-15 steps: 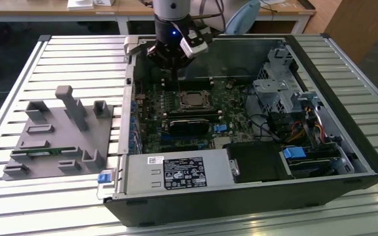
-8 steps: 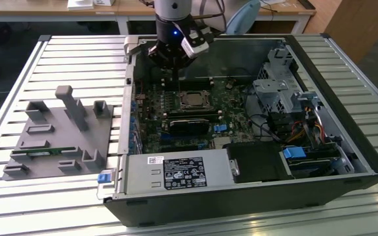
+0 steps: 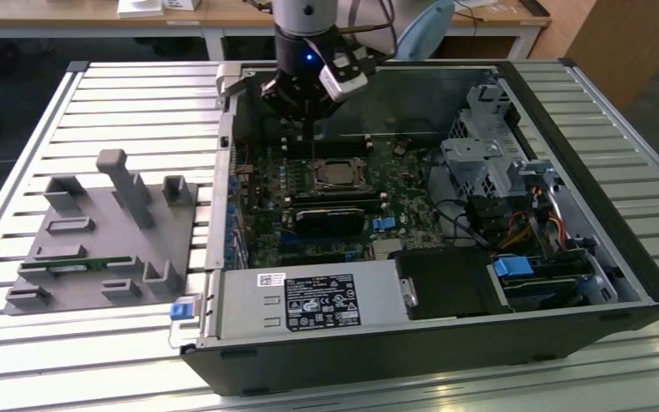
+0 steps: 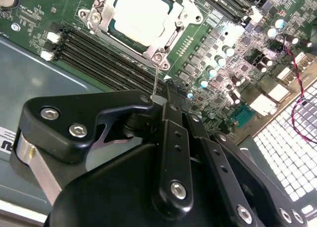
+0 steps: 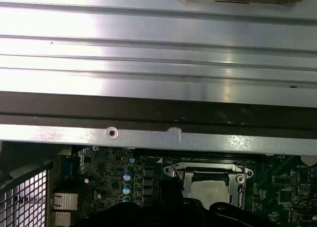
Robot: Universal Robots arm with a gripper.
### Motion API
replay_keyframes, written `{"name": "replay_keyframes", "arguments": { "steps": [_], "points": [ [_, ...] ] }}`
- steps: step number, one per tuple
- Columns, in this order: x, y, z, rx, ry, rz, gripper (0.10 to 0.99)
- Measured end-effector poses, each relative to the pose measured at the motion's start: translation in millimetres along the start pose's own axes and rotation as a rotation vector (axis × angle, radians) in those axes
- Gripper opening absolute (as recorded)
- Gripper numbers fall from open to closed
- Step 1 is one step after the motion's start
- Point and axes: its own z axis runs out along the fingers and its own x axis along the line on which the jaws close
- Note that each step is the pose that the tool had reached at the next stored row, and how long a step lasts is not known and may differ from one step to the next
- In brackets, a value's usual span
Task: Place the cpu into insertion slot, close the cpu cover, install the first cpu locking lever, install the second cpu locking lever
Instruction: 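Install the first cpu locking lever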
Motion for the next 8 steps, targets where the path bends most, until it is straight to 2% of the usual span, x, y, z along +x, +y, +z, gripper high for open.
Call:
{"name": "replay_keyframes", "arguments": {
  "steps": [8],
  "points": [
    [-3.7, -0.1, 0.1, 0.0, 0.0001, 0.0, 0.106]
  ]
}}
